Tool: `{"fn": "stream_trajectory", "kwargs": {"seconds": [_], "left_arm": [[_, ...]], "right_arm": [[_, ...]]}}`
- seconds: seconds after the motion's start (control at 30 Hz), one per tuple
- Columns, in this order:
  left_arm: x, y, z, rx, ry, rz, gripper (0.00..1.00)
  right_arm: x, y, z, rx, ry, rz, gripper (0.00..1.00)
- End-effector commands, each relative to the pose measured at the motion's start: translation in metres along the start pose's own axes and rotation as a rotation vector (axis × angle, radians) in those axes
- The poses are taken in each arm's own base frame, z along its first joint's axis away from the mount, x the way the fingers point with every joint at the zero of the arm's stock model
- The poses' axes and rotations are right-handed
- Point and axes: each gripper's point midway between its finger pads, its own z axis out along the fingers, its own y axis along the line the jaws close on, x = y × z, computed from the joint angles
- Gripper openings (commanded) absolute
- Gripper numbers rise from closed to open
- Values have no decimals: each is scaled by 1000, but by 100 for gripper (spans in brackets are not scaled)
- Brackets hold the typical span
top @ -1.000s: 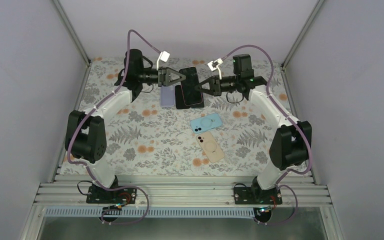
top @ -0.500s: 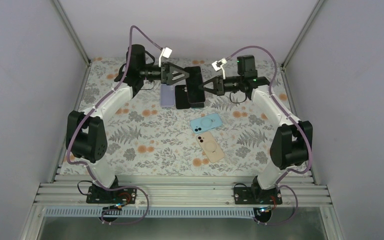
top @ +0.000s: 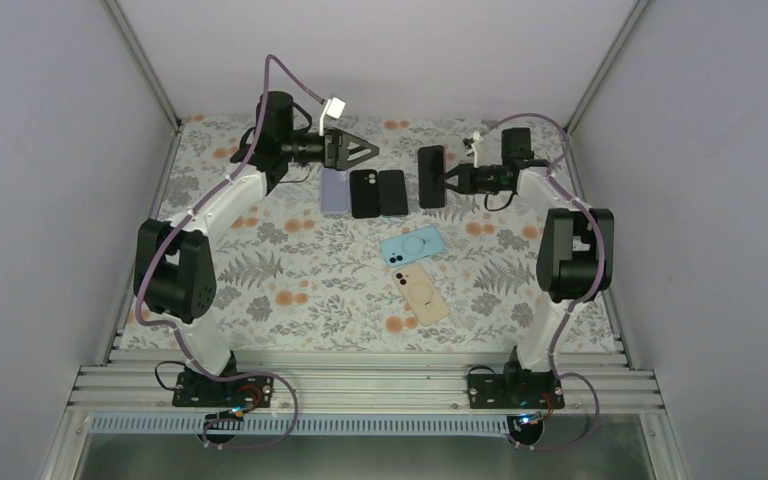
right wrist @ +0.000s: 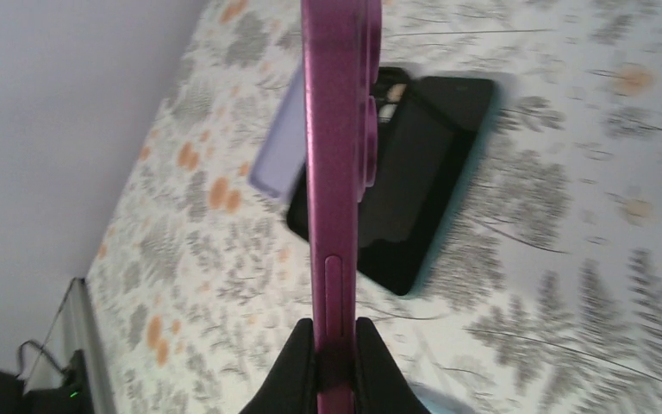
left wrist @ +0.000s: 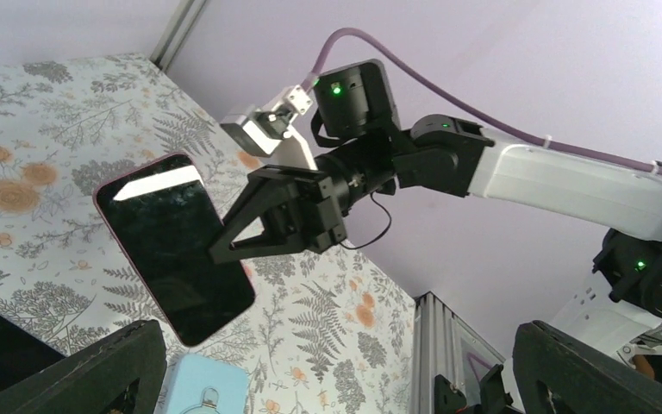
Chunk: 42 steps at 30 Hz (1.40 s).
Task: Take the phone out of the phone case
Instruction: Place the phone at the center of the board.
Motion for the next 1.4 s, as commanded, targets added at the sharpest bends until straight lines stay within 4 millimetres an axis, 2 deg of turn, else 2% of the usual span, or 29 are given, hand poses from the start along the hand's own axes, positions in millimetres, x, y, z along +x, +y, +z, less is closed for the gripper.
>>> {"fn": "stream_trajectory", "kwargs": {"seconds": [0.0,0.23,0.5,0.9,1.13,1.37], "left_arm": [[-8,-1,-1,-2,-17,46,100],[-8,-2,-1,-5,-20,41,100],[-7,-4,-4,-14,-25,52,100],[-8,1,-4,-22,-28,40,100],[-6,5,-3,-32,-29,30,100],[-7,5,-4,-36,-29,33,100]], "right_arm": [[-9,-36,-4,77,-52,-17,4],[-5,-70,14,100,-54,37,4],[-1,-90,32,60,-42,120,4],[30,-95,58,-87,42,314,4],[26,-104,66,-82,75,354,4],[43,-107,83,-111,122,413,4]]}}
